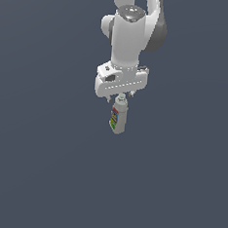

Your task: Pick up the object and move it to a goal position.

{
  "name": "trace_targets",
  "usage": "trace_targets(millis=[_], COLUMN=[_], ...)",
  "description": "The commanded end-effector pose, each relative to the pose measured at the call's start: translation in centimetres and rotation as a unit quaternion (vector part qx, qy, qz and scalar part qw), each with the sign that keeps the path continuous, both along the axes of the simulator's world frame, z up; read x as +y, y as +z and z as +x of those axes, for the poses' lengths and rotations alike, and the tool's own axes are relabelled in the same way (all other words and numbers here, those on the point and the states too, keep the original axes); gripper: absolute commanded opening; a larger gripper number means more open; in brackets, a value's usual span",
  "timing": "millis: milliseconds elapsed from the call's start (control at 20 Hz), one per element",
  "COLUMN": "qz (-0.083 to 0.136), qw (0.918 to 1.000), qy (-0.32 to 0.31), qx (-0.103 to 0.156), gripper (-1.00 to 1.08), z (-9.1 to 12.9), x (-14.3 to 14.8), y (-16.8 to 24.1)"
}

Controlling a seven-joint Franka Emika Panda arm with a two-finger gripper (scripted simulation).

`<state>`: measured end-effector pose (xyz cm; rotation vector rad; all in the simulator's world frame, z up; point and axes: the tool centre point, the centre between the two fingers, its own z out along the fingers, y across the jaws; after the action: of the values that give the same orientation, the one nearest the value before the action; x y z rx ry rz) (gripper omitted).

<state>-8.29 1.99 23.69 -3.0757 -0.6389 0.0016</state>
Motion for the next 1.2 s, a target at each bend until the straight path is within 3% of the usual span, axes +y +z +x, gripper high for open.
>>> trace_targets(millis=[0, 100, 150, 750, 1150], qz=[0.0, 0.0, 0.0, 0.0, 0.0], qw=[1.0, 1.0, 1.0, 1.0, 1.0], qy=[0.0, 0.0, 0.0, 0.001, 0.001], qx=[-0.001, -0.001, -0.001, -0.002, -0.002], gripper=[1.0, 1.0, -1.0, -1.0, -1.0], z=[0.1, 0.1, 0.1, 0.2, 0.8], x=[0.0, 0.0, 0.0, 0.0, -2.2], y=[-0.5, -0.7, -0.7, -0.4, 2.1])
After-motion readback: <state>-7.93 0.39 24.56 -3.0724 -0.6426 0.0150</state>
